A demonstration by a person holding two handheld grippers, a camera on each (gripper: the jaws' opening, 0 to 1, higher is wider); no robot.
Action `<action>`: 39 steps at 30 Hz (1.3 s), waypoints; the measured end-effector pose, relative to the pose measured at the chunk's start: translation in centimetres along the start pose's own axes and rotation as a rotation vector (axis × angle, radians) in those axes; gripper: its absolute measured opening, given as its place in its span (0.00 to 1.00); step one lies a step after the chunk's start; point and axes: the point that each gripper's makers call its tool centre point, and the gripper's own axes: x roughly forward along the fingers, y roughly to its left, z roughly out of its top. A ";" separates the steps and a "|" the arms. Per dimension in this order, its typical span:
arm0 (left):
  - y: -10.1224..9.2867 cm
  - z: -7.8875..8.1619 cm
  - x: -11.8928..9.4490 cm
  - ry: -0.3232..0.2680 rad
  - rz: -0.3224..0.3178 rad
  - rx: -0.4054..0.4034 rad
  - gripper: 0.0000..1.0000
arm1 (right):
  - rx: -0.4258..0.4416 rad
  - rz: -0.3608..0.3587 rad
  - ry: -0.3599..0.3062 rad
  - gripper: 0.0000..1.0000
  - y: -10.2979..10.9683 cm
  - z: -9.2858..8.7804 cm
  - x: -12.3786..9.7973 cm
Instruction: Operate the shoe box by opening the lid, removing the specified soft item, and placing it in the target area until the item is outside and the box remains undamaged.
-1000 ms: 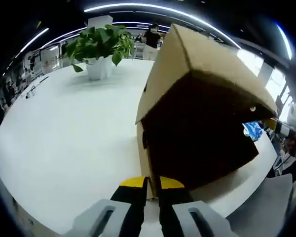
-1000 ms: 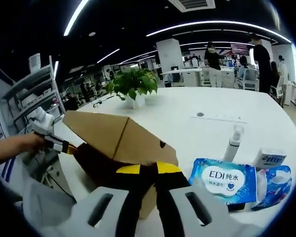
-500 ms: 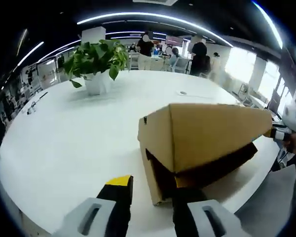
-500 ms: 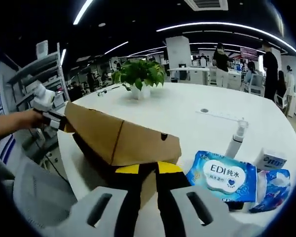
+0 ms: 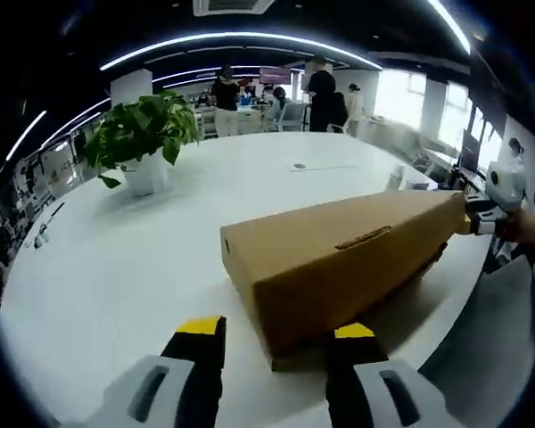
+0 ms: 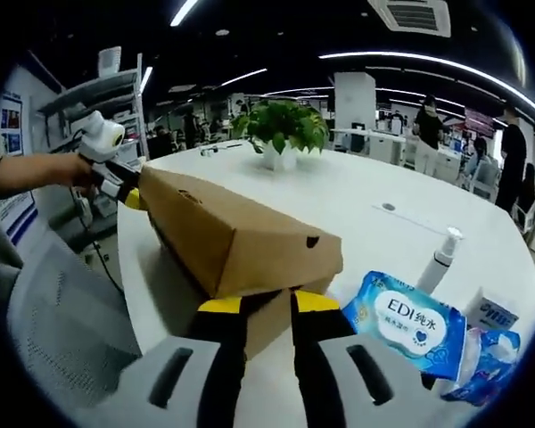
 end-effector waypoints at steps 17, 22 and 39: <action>-1.1 -1.1 0.2 0.035 -0.052 0.031 0.47 | -0.142 0.091 0.053 0.21 1.8 -1.4 -0.3; -1.7 -1.7 0.5 0.059 -0.062 0.054 0.47 | -0.169 0.104 0.057 0.27 2.4 -1.5 -0.4; -2.0 -2.9 1.5 0.087 -0.069 0.060 0.47 | -0.106 0.105 0.070 0.23 2.7 -1.9 0.5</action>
